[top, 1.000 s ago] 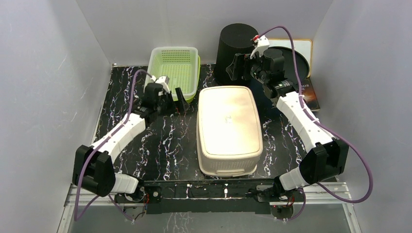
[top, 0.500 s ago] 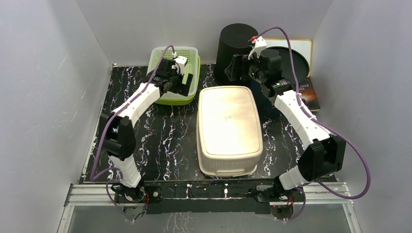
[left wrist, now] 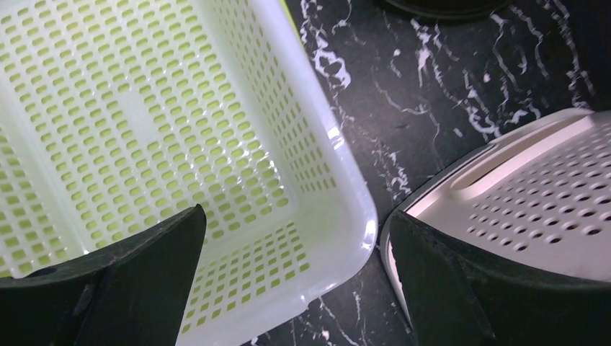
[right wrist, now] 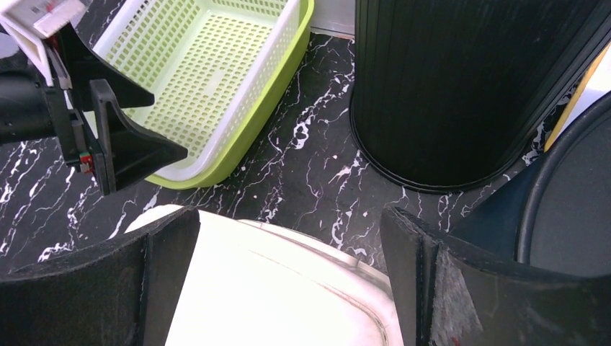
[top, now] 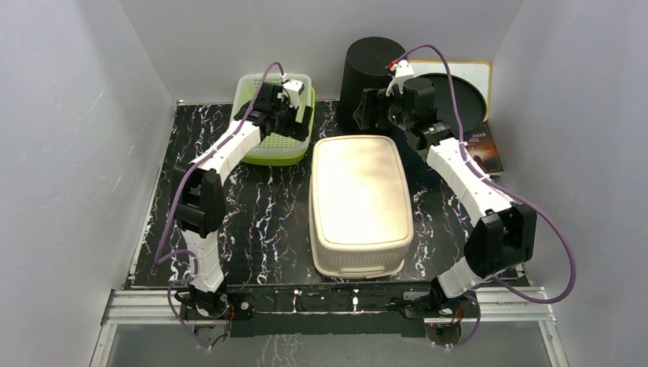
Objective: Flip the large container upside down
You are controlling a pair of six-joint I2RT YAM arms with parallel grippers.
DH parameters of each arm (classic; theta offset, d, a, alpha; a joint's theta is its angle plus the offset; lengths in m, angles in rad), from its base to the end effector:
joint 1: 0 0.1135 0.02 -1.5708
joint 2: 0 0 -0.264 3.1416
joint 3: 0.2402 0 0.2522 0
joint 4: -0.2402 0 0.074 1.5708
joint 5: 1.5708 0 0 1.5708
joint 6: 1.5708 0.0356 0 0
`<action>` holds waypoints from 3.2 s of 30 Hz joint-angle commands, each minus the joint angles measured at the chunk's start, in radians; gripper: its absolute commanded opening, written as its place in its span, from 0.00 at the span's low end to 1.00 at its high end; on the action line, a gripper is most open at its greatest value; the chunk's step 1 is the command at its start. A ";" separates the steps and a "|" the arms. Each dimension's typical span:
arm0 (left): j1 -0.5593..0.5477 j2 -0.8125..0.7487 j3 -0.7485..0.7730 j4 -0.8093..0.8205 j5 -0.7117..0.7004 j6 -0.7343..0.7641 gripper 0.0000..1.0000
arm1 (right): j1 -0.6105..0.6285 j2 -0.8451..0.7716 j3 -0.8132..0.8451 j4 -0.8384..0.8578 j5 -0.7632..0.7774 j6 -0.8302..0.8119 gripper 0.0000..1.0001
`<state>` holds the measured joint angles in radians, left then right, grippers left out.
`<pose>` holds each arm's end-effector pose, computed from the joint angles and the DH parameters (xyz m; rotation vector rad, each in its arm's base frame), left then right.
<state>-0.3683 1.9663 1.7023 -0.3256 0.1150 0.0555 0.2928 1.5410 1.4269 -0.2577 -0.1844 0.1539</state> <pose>0.4321 -0.1711 0.2903 0.5218 2.1081 -0.3041 0.3465 0.1113 0.3695 -0.2598 1.9484 0.4738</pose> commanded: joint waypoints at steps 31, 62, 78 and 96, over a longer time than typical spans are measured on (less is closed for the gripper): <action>0.003 0.122 0.060 -0.001 -0.044 -0.057 0.41 | 0.003 0.064 0.063 0.031 0.034 -0.029 0.95; -0.001 -0.605 -0.016 -0.202 -0.258 -0.178 0.00 | 0.003 0.001 0.021 0.027 0.013 -0.011 0.94; 0.001 -1.126 -0.293 -0.182 -0.162 -0.558 0.00 | 0.048 -0.044 0.011 0.020 -0.014 -0.005 0.92; 0.001 -1.342 -0.418 -0.536 -0.145 -0.710 0.00 | 0.130 -0.055 0.044 -0.006 0.025 -0.025 0.91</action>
<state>-0.3691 0.6605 1.3224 -0.7921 0.0071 -0.6216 0.4107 1.5330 1.4265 -0.2886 -0.1806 0.1417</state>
